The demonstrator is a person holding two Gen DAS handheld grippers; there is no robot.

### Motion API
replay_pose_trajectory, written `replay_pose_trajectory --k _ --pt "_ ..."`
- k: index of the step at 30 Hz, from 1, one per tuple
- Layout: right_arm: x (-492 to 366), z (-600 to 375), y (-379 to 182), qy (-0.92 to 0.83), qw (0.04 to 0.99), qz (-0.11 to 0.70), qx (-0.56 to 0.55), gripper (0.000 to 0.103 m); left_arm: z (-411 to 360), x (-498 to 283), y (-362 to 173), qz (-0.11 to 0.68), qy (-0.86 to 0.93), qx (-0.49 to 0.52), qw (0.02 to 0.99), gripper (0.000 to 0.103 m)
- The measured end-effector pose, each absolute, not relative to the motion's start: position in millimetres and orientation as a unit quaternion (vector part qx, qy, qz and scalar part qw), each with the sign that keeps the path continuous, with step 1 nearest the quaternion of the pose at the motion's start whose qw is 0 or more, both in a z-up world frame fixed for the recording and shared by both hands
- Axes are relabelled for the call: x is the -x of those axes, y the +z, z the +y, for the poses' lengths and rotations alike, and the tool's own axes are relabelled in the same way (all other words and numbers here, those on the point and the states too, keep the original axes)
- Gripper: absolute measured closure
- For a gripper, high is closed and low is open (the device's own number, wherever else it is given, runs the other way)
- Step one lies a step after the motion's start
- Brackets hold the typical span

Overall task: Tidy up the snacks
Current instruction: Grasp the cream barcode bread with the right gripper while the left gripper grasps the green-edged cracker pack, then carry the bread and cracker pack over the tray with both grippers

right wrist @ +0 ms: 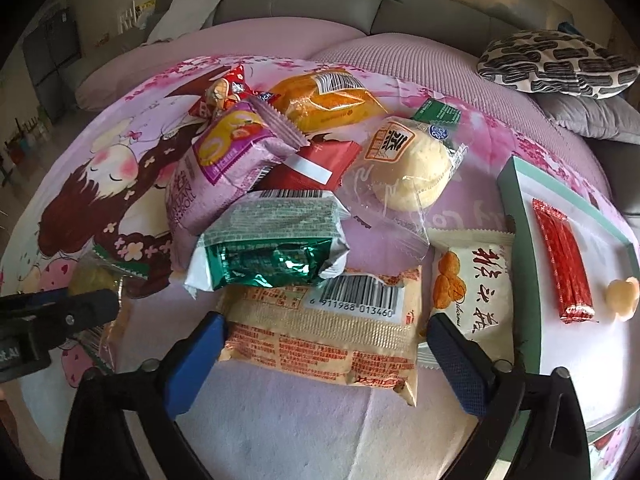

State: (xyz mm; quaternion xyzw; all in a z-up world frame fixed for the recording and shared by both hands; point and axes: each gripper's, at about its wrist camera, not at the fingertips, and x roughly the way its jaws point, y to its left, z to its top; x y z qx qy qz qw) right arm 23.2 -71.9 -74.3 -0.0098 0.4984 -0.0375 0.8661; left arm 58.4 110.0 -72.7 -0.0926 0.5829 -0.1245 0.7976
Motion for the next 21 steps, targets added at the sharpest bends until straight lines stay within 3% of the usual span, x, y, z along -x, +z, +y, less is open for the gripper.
replay_pose_trajectory --k 4,13,15,21 --pt "-22 -74 -73 -0.026 0.865 0.501 -0.009 0.016 110 -58 -71 0.582 -0.121 0.095 0.799 0.050" --pt "-17 -82 -69 -0.006 0.859 0.508 -0.054 0.025 105 -52 -60 0.573 -0.103 0.084 0.809 0.056" --pt "-15 -83 -67 0.000 0.857 0.511 -0.061 0.026 105 -50 -56 0.570 -0.099 0.084 0.811 0.066" --pt "-5 -83 -60 0.008 0.852 0.518 -0.077 0.028 107 -46 -50 0.564 -0.096 0.089 0.815 0.070"
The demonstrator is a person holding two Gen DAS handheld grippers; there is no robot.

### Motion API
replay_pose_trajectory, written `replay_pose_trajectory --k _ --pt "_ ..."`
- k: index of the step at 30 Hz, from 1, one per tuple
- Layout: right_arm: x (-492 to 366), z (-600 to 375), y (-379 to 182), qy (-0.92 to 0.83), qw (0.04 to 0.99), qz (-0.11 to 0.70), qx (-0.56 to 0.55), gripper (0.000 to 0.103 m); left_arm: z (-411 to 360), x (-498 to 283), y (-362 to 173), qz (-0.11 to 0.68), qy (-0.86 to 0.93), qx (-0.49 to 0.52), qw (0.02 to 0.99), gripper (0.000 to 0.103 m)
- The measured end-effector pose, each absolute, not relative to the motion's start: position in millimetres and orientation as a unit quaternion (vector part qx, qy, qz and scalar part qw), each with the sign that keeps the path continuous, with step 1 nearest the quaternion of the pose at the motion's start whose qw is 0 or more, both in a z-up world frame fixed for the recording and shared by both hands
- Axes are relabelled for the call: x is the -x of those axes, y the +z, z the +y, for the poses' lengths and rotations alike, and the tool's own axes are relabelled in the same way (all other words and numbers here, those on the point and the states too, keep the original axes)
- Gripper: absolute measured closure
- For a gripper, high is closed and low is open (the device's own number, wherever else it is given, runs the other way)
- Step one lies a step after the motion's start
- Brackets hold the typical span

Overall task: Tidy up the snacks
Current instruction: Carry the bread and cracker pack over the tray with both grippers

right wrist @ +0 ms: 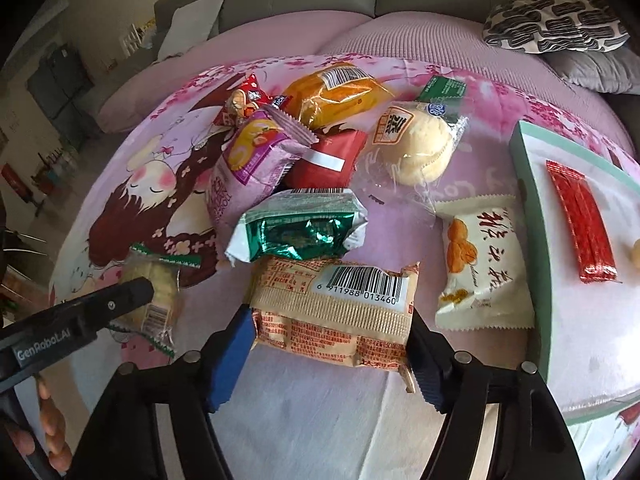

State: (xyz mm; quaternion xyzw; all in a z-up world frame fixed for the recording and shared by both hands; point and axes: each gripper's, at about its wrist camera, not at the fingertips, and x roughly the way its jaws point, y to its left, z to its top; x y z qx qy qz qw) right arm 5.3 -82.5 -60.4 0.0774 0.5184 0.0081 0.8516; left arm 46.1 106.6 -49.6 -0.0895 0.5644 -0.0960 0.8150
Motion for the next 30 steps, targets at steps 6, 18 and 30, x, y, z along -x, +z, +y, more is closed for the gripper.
replay_pose_trajectory --k 6,18,30 --pt "4 -85 -49 0.017 0.849 0.519 -0.096 0.029 106 -45 -47 0.561 -0.096 0.094 0.817 0.073" --pt "13 -99 -36 0.006 0.848 0.516 -0.122 0.029 85 -40 -30 0.546 -0.113 0.083 0.826 0.075" --pt "25 -116 0 0.012 0.865 0.479 -0.149 0.029 63 -29 17 0.501 -0.128 0.073 0.853 0.075"
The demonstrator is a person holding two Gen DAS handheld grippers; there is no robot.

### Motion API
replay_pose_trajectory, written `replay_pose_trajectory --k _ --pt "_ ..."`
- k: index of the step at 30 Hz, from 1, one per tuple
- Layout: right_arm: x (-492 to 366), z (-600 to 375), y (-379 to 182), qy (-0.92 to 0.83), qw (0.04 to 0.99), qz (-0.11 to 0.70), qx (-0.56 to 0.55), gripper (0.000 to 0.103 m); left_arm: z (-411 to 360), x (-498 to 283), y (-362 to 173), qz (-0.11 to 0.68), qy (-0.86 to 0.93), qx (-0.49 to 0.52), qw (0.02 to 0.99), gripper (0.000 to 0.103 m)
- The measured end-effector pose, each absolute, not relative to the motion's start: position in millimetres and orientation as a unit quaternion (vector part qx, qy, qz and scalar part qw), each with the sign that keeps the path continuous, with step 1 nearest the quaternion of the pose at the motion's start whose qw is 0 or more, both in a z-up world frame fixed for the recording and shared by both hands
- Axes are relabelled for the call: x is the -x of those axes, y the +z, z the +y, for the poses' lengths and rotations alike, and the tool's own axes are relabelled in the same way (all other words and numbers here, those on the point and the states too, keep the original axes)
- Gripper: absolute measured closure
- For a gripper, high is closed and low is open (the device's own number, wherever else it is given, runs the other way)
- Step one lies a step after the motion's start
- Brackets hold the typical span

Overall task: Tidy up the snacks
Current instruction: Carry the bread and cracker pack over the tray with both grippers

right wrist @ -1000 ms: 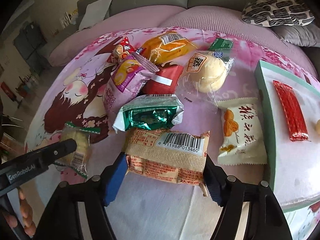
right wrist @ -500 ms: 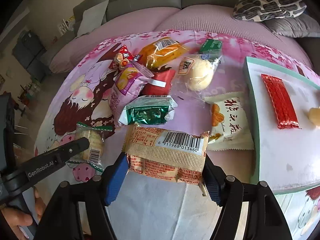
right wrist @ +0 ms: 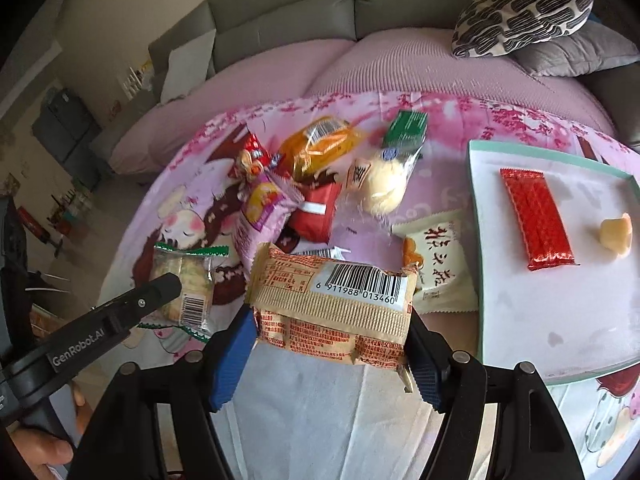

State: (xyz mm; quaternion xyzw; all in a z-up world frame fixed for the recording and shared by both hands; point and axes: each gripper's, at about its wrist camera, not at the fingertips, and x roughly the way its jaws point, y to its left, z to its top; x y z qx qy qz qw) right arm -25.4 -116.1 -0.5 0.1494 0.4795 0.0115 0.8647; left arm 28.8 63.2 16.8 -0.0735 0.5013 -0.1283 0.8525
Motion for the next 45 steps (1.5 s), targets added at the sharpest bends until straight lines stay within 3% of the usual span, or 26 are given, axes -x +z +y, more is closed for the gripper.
replay_pose_trajectory --k 11,25,37,45 --pt "33 -165 10 -0.039 0.864 0.467 -0.187 0.029 -2 -28 38 0.491 -0.177 0.062 0.851 0.075" --pt "75 -303 18 -0.202 0.835 0.422 -0.290 0.029 -115 -27 39 0.496 -0.267 0.025 0.826 0.075" --pt "153 -402 16 -0.349 0.779 0.368 -0.368 0.029 -201 -4 17 0.512 -0.342 -0.026 0.787 0.075" --pt "157 -411 9 -0.356 0.770 0.381 -0.369 0.029 -218 8 -4 0.525 -0.360 -0.041 0.770 0.075"
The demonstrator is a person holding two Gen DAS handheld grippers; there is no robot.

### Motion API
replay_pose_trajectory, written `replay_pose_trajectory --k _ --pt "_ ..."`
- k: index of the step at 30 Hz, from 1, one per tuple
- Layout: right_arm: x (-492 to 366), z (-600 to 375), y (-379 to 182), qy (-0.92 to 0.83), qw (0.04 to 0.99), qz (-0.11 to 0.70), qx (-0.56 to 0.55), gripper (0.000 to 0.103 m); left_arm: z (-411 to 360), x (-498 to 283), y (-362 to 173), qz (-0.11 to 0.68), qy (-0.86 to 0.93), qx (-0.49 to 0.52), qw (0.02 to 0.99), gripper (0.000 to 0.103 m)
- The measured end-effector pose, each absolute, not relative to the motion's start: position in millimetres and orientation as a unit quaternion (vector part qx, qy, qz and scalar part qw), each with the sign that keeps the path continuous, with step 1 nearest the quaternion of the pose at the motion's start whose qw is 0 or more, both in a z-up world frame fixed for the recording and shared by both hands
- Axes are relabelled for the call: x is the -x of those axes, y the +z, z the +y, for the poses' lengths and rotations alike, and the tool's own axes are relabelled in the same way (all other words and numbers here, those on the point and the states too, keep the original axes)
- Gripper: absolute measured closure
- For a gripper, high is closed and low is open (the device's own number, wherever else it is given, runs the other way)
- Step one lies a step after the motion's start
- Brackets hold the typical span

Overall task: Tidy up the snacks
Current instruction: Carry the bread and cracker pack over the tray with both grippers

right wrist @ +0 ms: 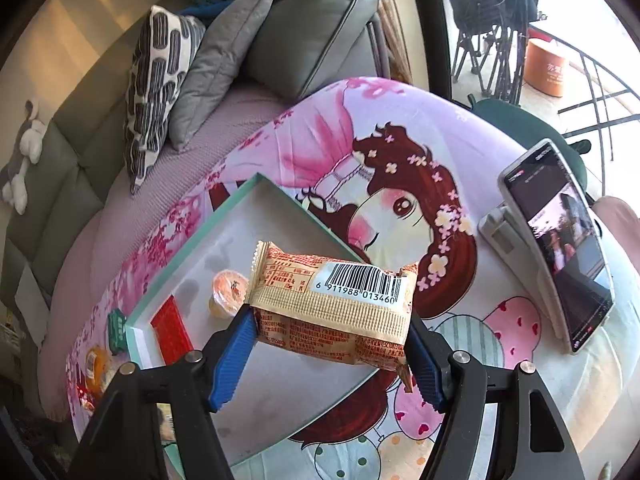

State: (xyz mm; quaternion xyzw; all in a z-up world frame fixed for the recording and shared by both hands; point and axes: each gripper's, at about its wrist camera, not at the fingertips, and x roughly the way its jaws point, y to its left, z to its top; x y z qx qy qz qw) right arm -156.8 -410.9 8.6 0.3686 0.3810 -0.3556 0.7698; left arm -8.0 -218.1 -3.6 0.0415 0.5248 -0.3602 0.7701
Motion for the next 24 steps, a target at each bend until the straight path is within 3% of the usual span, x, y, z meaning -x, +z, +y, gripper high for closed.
replay_pose_trajectory --k 24 --pt "120 -400 -36 -0.332 0.741 0.470 -0.346 0.027 -209 -4 -46 0.576 -0.329 -0.037 0.748 0.074"
